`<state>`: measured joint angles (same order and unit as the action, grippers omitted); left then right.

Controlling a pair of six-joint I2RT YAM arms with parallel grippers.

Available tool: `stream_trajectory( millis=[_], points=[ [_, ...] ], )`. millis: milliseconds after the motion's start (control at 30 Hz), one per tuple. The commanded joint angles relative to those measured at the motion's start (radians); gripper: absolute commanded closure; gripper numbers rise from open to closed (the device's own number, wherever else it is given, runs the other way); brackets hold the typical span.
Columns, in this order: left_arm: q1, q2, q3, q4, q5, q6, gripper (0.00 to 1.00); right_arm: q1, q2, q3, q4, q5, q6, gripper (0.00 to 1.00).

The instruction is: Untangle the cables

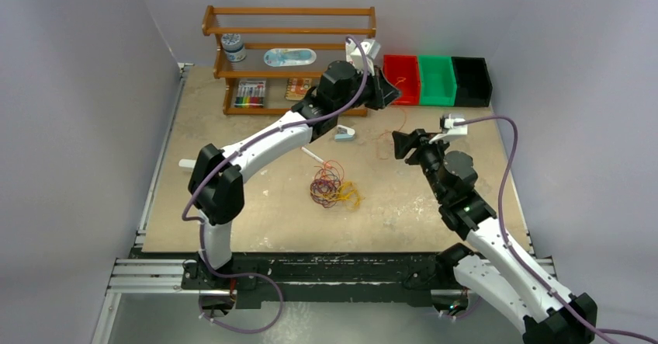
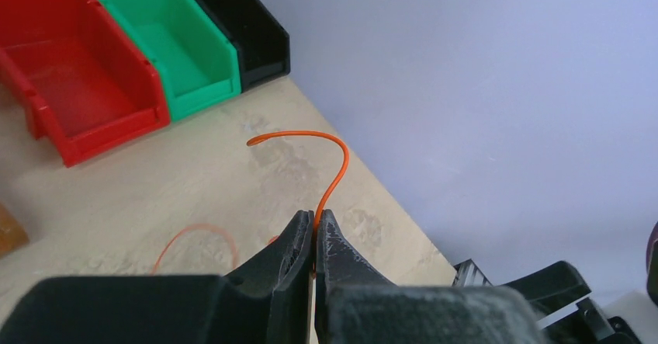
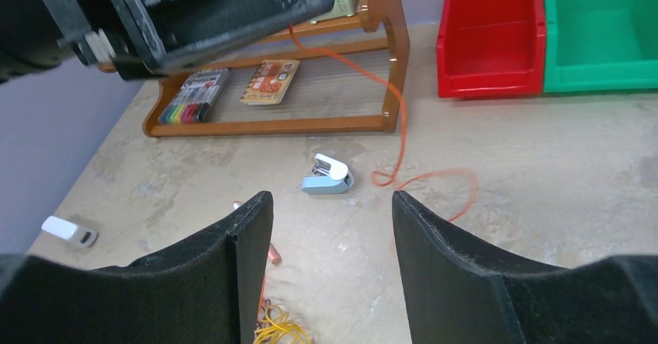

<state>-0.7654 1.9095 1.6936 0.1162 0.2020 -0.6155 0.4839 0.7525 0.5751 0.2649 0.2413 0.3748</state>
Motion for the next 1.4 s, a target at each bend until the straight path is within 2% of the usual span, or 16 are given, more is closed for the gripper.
stream_trajectory(
  millis=[0,100,433,633,767,967,1067,1200,1367],
  points=[
    [-0.003,0.037,0.098,-0.034,0.003,0.025,1.0,-0.002,-0.047,-0.021,0.023,0.041,0.005,0.39],
    [0.004,0.039,0.072,-0.067,-0.038,0.042,1.0,-0.002,-0.027,-0.011,0.002,0.039,0.004,0.39],
    [0.045,0.032,-0.181,-0.037,-0.038,0.012,1.0,-0.001,0.011,0.004,-0.005,0.03,0.002,0.38],
    [0.045,0.025,-0.203,-0.066,-0.054,0.046,1.0,-0.002,0.062,0.016,-0.006,0.047,0.016,0.38],
    [0.045,0.067,-0.221,-0.047,-0.07,0.034,1.0,-0.011,0.138,0.05,-0.066,0.066,0.046,0.37],
    [0.045,0.164,-0.212,0.016,-0.039,-0.025,1.0,-0.077,0.21,0.059,-0.086,-0.047,0.07,0.36],
    [0.04,0.202,-0.183,0.037,-0.017,-0.048,1.0,-0.144,0.26,0.052,-0.074,-0.193,0.056,0.34],
    [0.028,0.248,-0.146,0.031,-0.011,-0.049,1.0,-0.197,0.324,0.029,0.006,-0.349,0.04,0.32],
    [0.026,0.287,-0.127,0.04,-0.004,-0.058,1.0,-0.21,0.447,0.048,0.07,-0.427,0.03,0.31]
  ],
)
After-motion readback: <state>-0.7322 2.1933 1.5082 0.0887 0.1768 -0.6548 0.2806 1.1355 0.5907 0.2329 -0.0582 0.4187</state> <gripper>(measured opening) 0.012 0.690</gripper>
